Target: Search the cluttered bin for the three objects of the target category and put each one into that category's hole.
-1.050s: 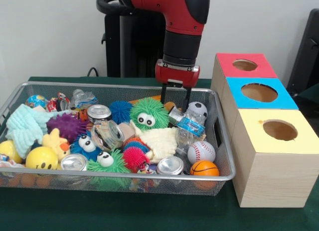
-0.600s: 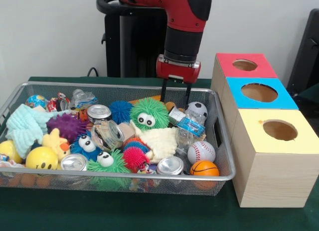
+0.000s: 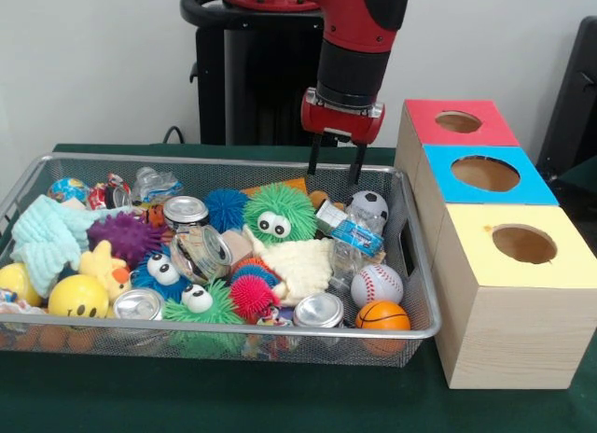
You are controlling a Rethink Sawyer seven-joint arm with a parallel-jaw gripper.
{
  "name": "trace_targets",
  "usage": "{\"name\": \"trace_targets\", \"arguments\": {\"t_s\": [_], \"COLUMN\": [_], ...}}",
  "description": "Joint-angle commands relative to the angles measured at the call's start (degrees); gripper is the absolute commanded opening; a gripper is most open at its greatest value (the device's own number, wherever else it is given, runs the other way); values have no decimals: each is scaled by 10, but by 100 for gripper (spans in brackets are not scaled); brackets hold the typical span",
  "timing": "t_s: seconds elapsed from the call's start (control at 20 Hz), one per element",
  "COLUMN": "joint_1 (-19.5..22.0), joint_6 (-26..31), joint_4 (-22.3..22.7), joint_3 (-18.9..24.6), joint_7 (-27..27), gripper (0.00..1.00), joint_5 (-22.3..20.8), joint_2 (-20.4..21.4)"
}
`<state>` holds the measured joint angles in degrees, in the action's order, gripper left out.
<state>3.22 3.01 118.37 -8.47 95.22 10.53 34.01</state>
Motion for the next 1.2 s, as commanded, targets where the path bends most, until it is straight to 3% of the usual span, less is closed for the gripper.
{"name": "trace_targets", "arguments": {"t_s": [0.05, 0.35, 0.65, 1.2], "joint_1": [-4, 42, 67, 59], "joint_6": [25, -76, -118, -112], "joint_4": [-75, -73, -78, -91], "joint_3": [8, 70, 102, 98], "joint_7": [122, 122, 115, 101], "gripper": [100, 100, 100, 100], "joint_5": [47, 13, -9, 1], "joint_2": [-2, 2, 6, 8]}}
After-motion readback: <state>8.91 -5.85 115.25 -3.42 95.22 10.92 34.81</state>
